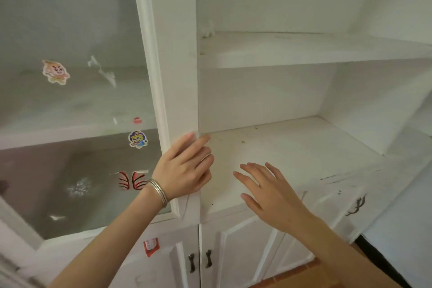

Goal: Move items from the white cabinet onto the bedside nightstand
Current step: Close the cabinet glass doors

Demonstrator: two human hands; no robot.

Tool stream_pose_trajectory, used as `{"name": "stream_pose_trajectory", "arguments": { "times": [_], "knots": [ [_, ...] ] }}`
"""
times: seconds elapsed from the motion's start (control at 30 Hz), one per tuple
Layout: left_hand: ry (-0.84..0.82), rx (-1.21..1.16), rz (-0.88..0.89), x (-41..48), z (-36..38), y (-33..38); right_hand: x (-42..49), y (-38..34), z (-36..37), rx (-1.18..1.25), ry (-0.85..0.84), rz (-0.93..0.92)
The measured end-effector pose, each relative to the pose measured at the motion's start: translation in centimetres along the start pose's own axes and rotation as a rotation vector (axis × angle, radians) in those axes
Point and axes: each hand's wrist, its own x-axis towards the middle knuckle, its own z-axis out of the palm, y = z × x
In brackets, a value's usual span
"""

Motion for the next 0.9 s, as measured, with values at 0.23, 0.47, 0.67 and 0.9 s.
{"name": "stream_pose_trajectory", "arguments": {
  "times": [0.23, 0.47, 0.67, 0.9],
  "knots": [
    [-0.061, 0.051, -0.037, 0.2, 1.9, -1.2, 1.7, 2.1, 1.0, 0.025, -0.023, -0.022],
    [-0.097, 0.098, -0.040, -0.2, 2.2, -1.2, 2.4, 1.9, 0.6, 0.057, -0.103, -0.040],
    [-0.163, 0.026, -0.131, 0.1, 1.4, -0.1, 1.6, 2.2, -1.1, 0.029, -0.116, 0.006],
    [-0.364, -0.241, -0.321, 1.8, 0.4, 4.3, -1.9, 3.3, -2.4, -0.063, -0.246, 0.210]
  ]
}}
